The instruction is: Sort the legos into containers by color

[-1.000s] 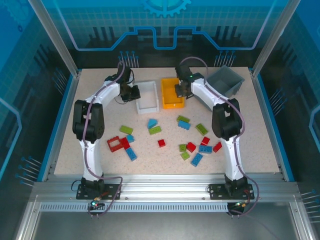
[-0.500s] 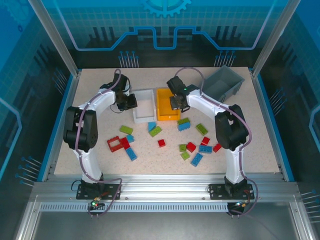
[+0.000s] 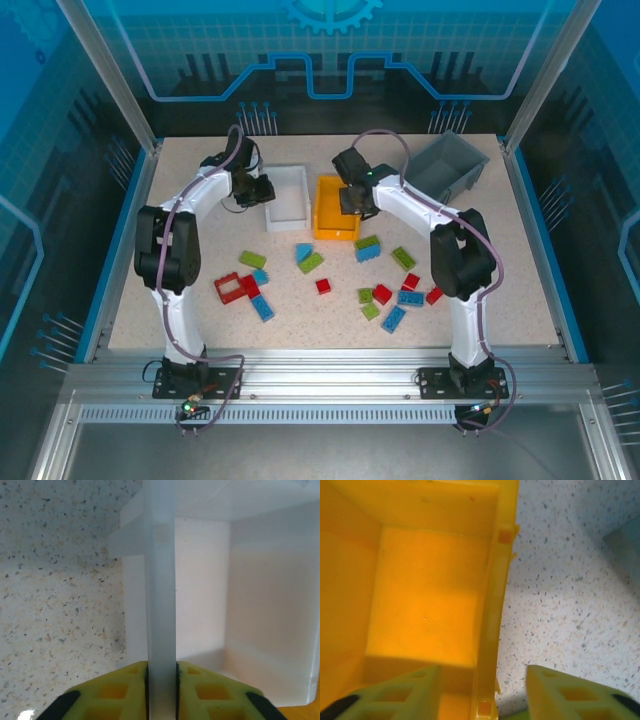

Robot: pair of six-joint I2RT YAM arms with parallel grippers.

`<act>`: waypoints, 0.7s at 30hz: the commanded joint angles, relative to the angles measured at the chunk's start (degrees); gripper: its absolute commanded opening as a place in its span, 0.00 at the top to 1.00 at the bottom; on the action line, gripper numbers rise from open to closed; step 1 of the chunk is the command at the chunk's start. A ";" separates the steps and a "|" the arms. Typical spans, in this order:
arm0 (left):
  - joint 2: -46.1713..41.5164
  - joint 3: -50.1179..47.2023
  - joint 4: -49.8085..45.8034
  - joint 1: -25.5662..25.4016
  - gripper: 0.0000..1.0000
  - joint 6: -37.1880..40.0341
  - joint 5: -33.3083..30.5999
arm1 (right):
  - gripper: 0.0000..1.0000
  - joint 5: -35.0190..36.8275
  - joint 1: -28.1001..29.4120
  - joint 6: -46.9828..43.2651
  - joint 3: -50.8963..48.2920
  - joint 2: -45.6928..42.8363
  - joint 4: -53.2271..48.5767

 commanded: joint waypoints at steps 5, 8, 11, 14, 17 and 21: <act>-0.44 1.58 -1.77 0.41 0.69 2.42 0.49 | 0.36 0.93 -7.83 2.95 -5.66 -12.14 -1.04; -1.91 1.29 -1.47 0.41 0.65 2.44 0.39 | 0.32 -0.89 -15.51 4.95 -10.72 -17.64 0.16; -4.96 -0.03 -0.89 0.34 0.60 2.20 -0.31 | 0.29 -4.24 -23.43 6.08 -13.03 -19.56 0.31; -9.33 -2.70 0.30 0.11 0.56 1.10 -0.28 | 0.28 -8.72 -30.02 6.98 -13.31 -18.02 1.70; -14.58 -6.22 1.63 -1.15 0.54 -0.25 0.88 | 0.28 -12.29 -33.73 7.83 -10.44 -13.61 1.99; -20.83 -11.32 3.38 -4.53 0.52 -1.78 3.59 | 0.29 -14.18 -35.75 8.45 -5.33 -6.93 1.20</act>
